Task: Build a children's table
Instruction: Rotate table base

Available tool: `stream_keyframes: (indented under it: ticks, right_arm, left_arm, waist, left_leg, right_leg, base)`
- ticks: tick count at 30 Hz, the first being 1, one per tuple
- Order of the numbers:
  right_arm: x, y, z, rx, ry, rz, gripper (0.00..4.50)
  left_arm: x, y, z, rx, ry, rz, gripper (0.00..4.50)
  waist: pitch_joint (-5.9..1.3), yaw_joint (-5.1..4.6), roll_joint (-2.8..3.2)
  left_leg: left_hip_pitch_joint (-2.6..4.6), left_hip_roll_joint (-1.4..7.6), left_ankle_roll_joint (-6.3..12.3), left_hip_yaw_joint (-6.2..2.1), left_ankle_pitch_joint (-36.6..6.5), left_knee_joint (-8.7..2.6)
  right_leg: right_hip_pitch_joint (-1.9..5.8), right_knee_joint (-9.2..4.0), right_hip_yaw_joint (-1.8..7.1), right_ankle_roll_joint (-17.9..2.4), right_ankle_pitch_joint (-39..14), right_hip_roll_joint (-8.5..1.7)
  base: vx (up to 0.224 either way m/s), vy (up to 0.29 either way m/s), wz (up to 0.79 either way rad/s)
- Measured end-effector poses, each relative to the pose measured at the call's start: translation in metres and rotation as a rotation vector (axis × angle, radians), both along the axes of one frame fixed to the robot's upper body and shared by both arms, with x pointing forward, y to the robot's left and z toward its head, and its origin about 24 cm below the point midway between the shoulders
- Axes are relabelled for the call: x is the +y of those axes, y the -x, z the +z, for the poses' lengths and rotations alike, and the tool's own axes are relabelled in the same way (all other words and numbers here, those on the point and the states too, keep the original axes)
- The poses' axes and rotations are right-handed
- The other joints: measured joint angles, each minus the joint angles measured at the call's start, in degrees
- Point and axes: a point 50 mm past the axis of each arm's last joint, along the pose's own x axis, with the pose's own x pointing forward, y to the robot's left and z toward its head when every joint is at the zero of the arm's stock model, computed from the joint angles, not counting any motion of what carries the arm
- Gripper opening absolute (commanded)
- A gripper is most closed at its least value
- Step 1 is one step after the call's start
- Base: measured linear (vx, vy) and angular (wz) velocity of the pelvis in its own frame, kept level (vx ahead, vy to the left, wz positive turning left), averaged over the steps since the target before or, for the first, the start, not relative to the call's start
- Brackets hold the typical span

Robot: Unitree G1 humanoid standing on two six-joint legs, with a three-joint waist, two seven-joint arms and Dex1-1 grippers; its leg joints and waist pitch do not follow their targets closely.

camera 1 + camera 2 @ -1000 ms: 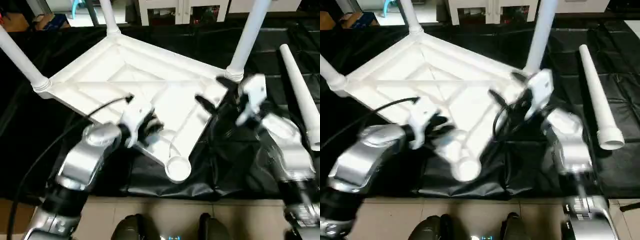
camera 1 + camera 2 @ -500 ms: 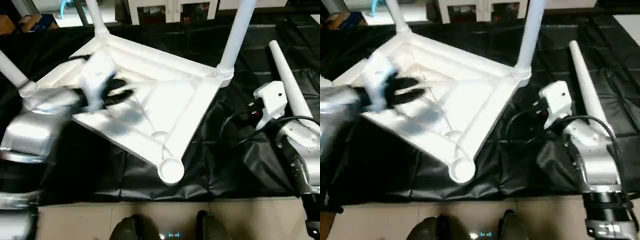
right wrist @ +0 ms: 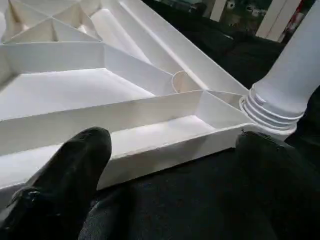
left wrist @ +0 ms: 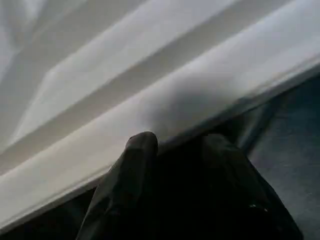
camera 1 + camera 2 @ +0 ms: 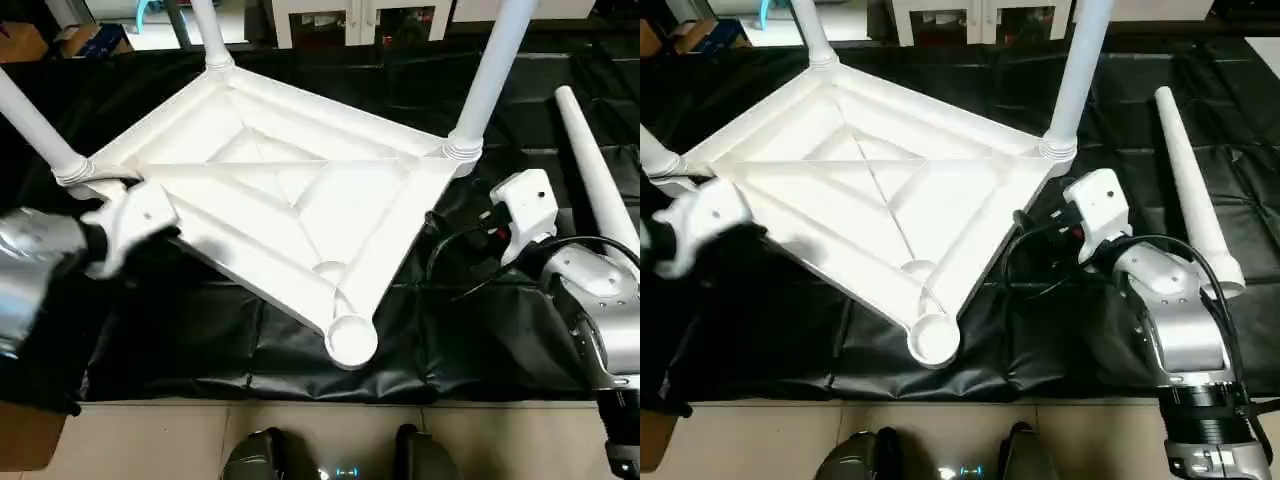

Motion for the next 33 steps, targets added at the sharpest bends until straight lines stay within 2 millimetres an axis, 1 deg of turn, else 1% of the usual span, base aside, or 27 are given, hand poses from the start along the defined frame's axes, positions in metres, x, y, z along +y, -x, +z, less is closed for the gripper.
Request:
stream_keyframes:
  ticks: [3, 6, 10, 12, 18, 21, 24, 27, 30, 32, 33]
  right_arm:
    - [-0.001, 0.0, -0.001, 0.0, 0.012, -0.014, 4.5]
    - [-0.003, -0.001, -0.002, 0.006, 0.025, -0.023, 4.5]
    - [-0.004, -0.001, -0.002, 0.008, 0.028, -0.025, 4.5]
    - [-0.004, -0.001, -0.002, 0.011, 0.028, -0.025, 4.5]
    - [-0.004, 0.001, -0.008, 0.039, 0.043, -0.025, 4.5]
    - [-0.005, 0.001, -0.015, 0.075, 0.058, -0.028, 4.5]
    - [-0.003, -0.001, -0.019, 0.086, 0.043, -0.035, 4.5]
    - [0.006, -0.011, -0.022, 0.09, 0.01, -0.054, 4.5]
    - [0.015, -0.02, -0.026, 0.099, -0.014, -0.057, 4.5]
    - [0.024, -0.029, -0.026, 0.1, -0.036, -0.046, 4.5]
    - [0.029, -0.035, -0.027, 0.104, -0.05, -0.041, 4.5]
  left_arm:
    - [-0.004, 0.001, -0.003, 0.004, -0.03, -0.033, 1.73]
    - [-0.012, 0.001, -0.004, -0.014, -0.041, -0.093, 1.73]
    - [-0.027, -0.001, -0.006, -0.053, -0.053, -0.182, 1.73]
    - [-0.031, -0.003, -0.008, -0.063, -0.069, -0.207, 1.73]
    - [-0.034, -0.007, -0.012, -0.109, -0.126, -0.255, 1.73]
    - [-0.035, -0.008, -0.013, -0.124, -0.151, -0.272, 1.73]
    - [-0.035, -0.007, -0.015, -0.118, -0.154, -0.272, 1.73]
    - [-0.037, -0.007, -0.019, -0.108, -0.135, -0.27, 1.73]
    - [-0.04, -0.006, -0.024, -0.099, -0.117, -0.272, 1.73]
    - [-0.044, -0.005, -0.026, -0.092, -0.107, -0.283, 1.73]
    - [-0.044, -0.004, -0.027, -0.087, -0.105, -0.285, 1.73]
  waist:
    - [-0.02, -0.03, -0.03]
    - [-0.02, 0.24, -0.02]
    - [-0.04, 0.91, 0.0]
    - [-0.04, 0.92, 0.0]
    - [-0.05, 0.88, 0.02]
    - [-0.06, 0.89, 0.03]
    - [-0.14, 0.65, 0.13]
    - [-0.17, 0.13, 0.17]
    - [-0.16, -0.71, 0.15]
    - [-0.11, -1.35, 0.08]
    - [-0.06, -1.84, 0.0]
  left_leg:
    - [0.07, 0.01, -0.04, -0.02, 0.0, 0.0]
    - [0.06, -0.01, -0.03, -0.01, 0.0, 0.0]
    - [0.05, -0.06, -0.02, 0.12, 0.0, 0.0]
    - [0.03, -0.08, 0.07, 0.2, 0.1, 0.03]
    - [0.04, -0.17, 0.1, 0.16, 0.1, 0.05]
    - [0.05, -0.15, 0.09, 0.14, 0.1, 0.05]
    - [0.12, -0.17, 0.09, 0.12, 0.1, 0.05]
    - [0.38, -0.17, 0.08, 0.08, 0.1, 0.03]
    - [0.93, -0.16, 0.06, 0.01, 0.1, -0.09]
    - [1.02, -0.16, 0.05, -0.08, 0.1, -0.16]
    - [1.03, -0.16, 0.04, -0.21, 0.1, -0.16]
  right_leg:
    - [0.0, 0.08, 0.02, 0.0, 0.0, 0.02]
    - [0.02, 0.09, 0.1, 0.0, 0.0, 0.02]
    - [0.1, 0.08, 0.6, 0.0, 0.0, 0.04]
    - [0.15, 0.07, 0.71, 0.0, 0.0, 0.04]
    - [0.22, 0.08, 0.73, 0.0, 0.0, 0.02]
    - [0.31, 0.08, 0.73, 0.0, 0.0, 0.02]
    - [0.37, 0.07, 0.74, 0.0, 0.0, 0.02]
    - [0.53, 0.04, 0.74, 0.0, 0.0, 0.02]
    - [0.91, -0.01, 0.75, 0.4, -0.2, 0.02]
    - [0.85, -0.09, 0.73, 0.4, -0.2, 0.02]
    - [0.82, -0.11, 0.72, 0.4, -0.2, 0.01]
  base:
    - [0.0, 0.0, 0.0]
    - [0.0, 0.0, 0.0]
    - [0.0, 0.0, 0.0]
    - [0.0, 0.0, 0.0]
    - [0.0, 0.0, 0.0]
    - [0.0, 0.0, 0.0]
    - [0.0, 0.0, 0.0]
    - [0.0, 0.0, 0.0]
    - [0.0, 0.0, 0.0]
    - [0.0, 0.0, 0.0]
    - [0.0, 0.0, 0.0]
